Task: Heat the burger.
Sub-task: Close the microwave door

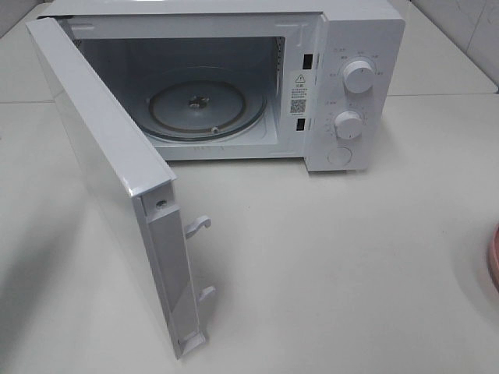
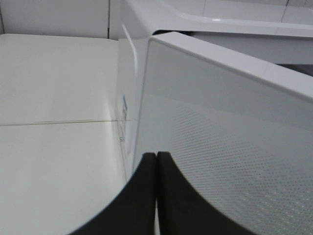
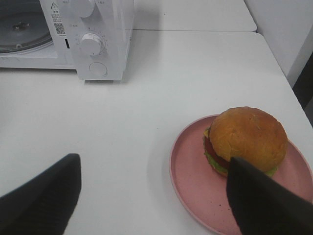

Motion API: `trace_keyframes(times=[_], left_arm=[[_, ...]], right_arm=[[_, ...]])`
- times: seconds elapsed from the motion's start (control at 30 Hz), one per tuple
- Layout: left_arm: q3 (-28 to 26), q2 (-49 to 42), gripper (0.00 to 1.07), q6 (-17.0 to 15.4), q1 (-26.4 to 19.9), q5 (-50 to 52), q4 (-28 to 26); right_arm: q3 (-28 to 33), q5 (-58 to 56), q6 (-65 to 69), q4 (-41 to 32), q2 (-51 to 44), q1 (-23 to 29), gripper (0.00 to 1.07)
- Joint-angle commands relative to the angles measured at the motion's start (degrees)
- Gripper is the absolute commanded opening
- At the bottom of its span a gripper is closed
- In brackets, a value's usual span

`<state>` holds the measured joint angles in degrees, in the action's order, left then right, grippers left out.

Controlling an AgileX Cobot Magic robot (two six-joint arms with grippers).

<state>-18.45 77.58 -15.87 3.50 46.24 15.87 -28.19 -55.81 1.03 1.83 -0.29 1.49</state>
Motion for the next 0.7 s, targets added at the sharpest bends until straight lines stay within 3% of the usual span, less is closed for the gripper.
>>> trace_keyframes(times=[0.03,0.1,0.3,0.47,0.57,0.63,0.7], left_arm=[[-2.1,2.4,0.0,-0.3,1.9,1.7,0.7],[-5.2,7.3,0.0,0.3,5.8,1.9,0.5],[-7.6,11.0,0.0,0.9,9.8,2.9,-1.5],[-9.8,13.7,0.0,2.6,15.4,3.0,-7.7],[-10.3,14.2,0.0,3.1,16.6,3.1,-8.8],[-12.3,15.9,0.0,5.8,21.2,2.9,-14.4],[-12.7,16.4,0.0,6.6,22.4,2.9,-16.2]], right_arm=[[0.2,0.7,0.2,0.2,-2.0,-0.3,0.74],[0.2,0.7,0.2,0.2,-2.0,-0.3,0.74],[0.2,0.7,0.2,0.2,-2.0,-0.3,0.74],[0.2,0.7,0.1,0.2,-2.0,-0.3,0.74],[0.2,0.7,0.1,0.2,-2.0,-0.3,0.74],[0.2,0.7,0.1,0.2,-2.0,-0.3,0.74],[0.2,0.7,0.1,0.2,-2.0,-0.3,0.74]])
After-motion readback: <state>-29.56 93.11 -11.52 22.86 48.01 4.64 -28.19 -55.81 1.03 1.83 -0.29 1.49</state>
